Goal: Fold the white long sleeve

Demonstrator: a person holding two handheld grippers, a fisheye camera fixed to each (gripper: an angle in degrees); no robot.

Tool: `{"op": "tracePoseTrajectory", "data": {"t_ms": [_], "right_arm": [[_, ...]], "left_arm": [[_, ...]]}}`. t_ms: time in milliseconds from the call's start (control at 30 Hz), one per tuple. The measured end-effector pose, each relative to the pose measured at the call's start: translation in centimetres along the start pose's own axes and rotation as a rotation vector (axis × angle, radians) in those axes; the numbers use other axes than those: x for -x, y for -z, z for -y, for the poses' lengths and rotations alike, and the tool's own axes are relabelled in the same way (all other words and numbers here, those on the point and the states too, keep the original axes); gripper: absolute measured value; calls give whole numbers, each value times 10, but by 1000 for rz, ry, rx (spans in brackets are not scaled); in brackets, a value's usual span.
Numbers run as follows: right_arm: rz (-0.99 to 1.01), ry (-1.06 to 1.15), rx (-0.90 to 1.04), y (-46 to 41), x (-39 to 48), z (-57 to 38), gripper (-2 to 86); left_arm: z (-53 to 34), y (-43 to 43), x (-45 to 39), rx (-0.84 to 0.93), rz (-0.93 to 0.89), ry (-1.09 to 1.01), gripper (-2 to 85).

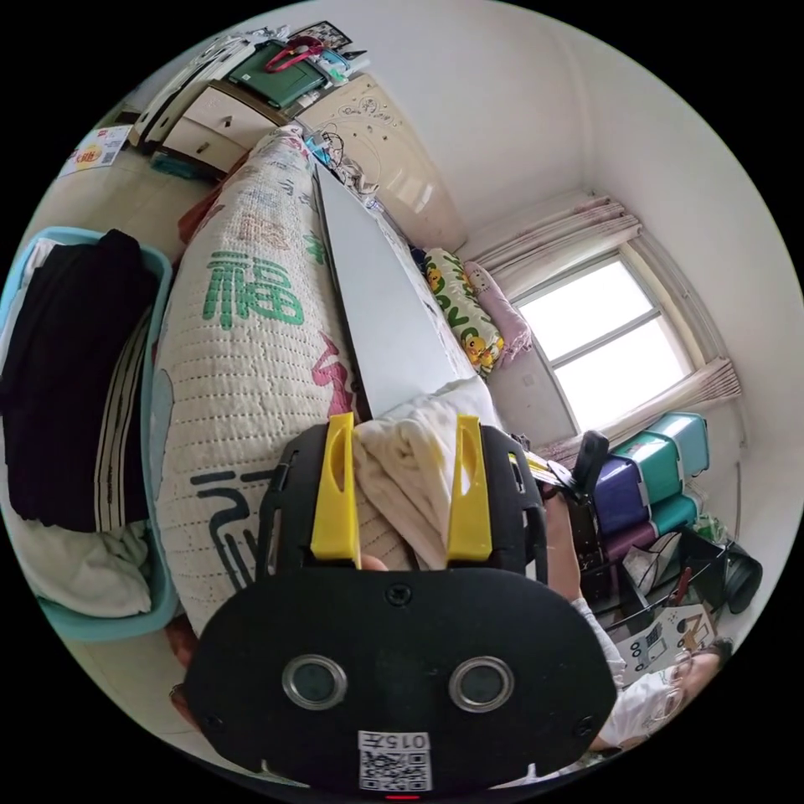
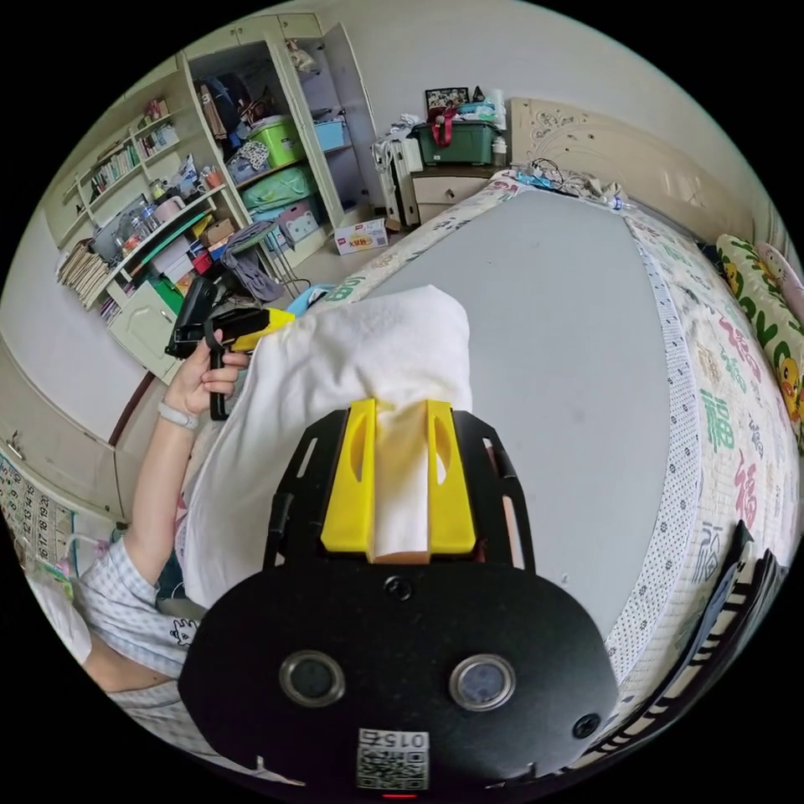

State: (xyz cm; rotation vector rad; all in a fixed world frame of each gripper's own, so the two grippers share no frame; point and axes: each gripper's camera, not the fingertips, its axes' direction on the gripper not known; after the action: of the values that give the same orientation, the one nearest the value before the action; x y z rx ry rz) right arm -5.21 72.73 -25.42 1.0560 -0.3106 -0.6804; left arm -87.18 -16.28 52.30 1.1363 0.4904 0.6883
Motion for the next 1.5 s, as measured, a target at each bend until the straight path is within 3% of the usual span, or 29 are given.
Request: {"op": "tracePoseTrajectory", "data": {"t_ms": [100,233,467,567,700,800,867,1200,1367,1500], "right_arm": [[17,-21,-32,42,-8,-2,124],[59,-138,-221,106,-54,-5,141],[279,-308,-48,84,-122,14,140],[463,-304,-49,86,-142,3,109],[502,-312,-90,103,-158,-25,66],[500,-268,-194,135,-160,-62,10],[554,-250,-302,169,-163,-103,-2],[614,-21,-729,378,-147,-333,-9],[450,58,-891,484,-137,-458,-10],[336,41,-972,538,-145,-533,-10]], "left_arm": [[8,4,0,14,40,-3,136],[21,19,-2,-4,37,-27,105],[49,48,-19,-25,50,-60,74],[63,65,-31,-45,75,-73,71],[82,86,-49,-64,59,-102,67],[97,109,-78,-109,-51,-158,63],[106,135,-126,-169,-193,-260,61],[81,197,-435,-281,-331,-762,59],[76,181,-602,-248,-329,-924,57],[87,135,-684,-192,-417,-963,56]]}}
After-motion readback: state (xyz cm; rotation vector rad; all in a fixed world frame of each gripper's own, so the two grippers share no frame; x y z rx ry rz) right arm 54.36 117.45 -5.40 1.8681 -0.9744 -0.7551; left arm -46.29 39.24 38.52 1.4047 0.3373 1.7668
